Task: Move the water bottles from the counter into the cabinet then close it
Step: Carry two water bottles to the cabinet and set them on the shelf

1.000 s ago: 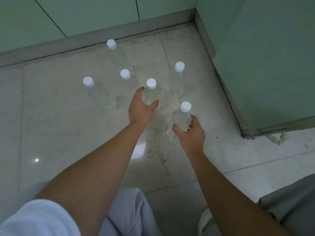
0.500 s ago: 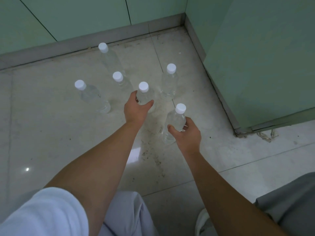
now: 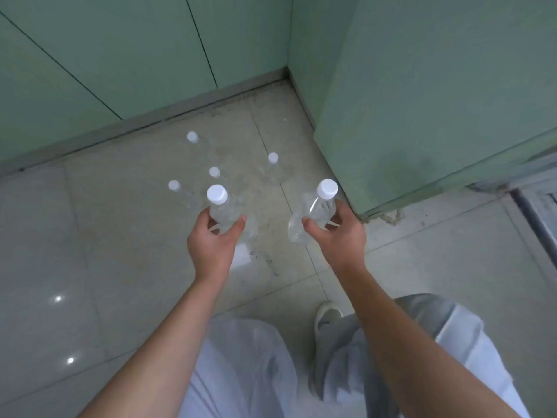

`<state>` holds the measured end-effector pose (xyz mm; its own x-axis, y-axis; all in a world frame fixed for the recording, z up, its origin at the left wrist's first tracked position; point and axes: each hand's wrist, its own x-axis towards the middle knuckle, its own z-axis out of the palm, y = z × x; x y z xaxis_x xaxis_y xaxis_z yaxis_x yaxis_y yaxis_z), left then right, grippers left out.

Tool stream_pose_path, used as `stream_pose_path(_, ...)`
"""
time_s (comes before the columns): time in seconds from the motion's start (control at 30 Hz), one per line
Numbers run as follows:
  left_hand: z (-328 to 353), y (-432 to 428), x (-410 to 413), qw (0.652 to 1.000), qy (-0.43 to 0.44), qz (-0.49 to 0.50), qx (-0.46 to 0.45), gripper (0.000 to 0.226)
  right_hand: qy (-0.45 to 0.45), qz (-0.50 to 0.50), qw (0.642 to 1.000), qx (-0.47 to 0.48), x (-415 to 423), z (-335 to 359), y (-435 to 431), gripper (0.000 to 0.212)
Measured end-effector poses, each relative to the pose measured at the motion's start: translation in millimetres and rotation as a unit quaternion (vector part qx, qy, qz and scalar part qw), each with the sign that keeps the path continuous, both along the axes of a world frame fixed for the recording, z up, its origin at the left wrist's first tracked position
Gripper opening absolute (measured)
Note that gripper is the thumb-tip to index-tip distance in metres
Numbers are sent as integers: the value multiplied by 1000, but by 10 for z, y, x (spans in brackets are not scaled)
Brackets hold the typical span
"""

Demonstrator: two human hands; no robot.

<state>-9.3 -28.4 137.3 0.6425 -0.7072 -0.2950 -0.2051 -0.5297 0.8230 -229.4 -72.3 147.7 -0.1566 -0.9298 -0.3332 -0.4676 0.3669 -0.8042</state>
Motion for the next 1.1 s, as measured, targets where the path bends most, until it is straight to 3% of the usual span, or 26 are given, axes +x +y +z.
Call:
stream_pose_path(0.13, 1566, 246, -49, 999, -31, -16, 24, 51, -9, 12, 1000, -13, -77, 1611, 117, 46)
stream_pose_path(0.27, 3102, 446, -127, 999, -11, -40, -3, 51, -55, 21, 998, -29, -87, 3243, 314, 49)
stream_pose_path(0.43, 4420, 744, -219, 994, 13, -66, -85, 48, -128, 46, 989, -57, -109, 4586, 710, 41)
stream_pose_path(0.73, 5352, 1088, -167, 976, 72, 19, -205, 57, -183, 145, 965, -121, 146, 5295, 766, 39)
stream_pose_path(0.9, 5461, 1298, -6, 974, 15, 114, -194, 55, -160, 260, 945, -116, 407, 5365, 486, 39)
stream_pose_path(1.1, 5485, 1737, -44, 946, -35, 285, -151, 47, -138, 427, 889, -86, 760, 5373, 223, 33)
